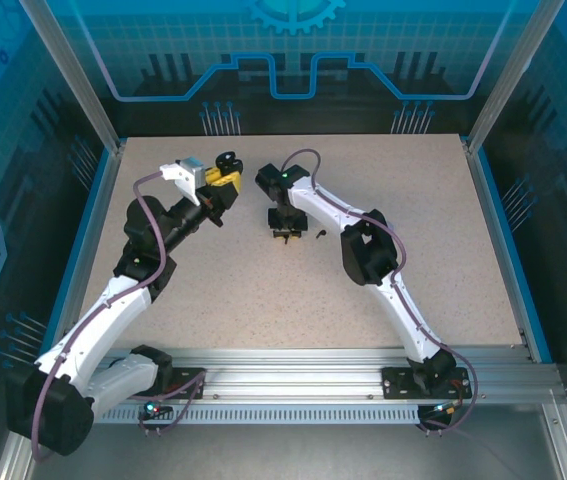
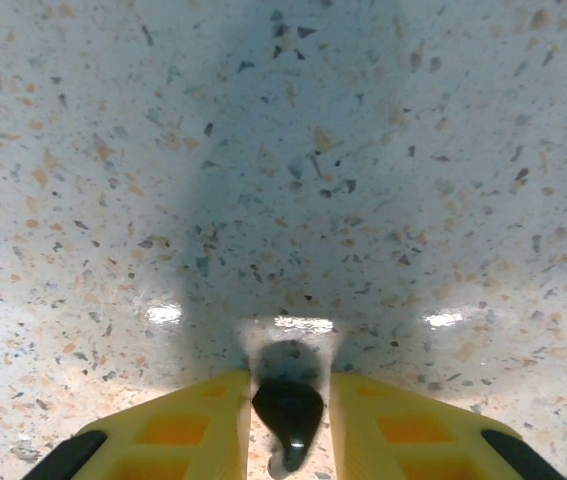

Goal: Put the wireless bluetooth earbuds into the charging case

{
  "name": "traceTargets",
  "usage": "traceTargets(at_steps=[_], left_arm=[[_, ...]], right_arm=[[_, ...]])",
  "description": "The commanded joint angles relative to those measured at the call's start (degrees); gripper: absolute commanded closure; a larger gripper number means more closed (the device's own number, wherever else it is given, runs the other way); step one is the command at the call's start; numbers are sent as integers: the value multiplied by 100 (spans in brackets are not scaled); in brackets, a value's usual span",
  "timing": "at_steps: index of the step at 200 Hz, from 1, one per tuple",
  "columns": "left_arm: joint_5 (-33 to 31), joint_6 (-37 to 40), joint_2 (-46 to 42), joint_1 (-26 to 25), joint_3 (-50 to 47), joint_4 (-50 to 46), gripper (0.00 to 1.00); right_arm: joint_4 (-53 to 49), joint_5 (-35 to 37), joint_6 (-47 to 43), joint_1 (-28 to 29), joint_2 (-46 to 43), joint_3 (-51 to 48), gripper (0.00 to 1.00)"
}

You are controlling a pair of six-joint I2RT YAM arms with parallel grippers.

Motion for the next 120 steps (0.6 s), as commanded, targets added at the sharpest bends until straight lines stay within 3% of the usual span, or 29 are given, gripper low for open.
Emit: traceTargets(at_steps=[1,76,120], left_arm=[[-64,-31,17,12,-58,224,100],[-14,-50,23,11,-54,172,100],[38,-38,1,14,-67,181,100]], right_arm=[[198,6,53,-83,311,107,75],[242,-47,-150,-89,260,152,85],[644,69,-423,-69,-327,-248,86]])
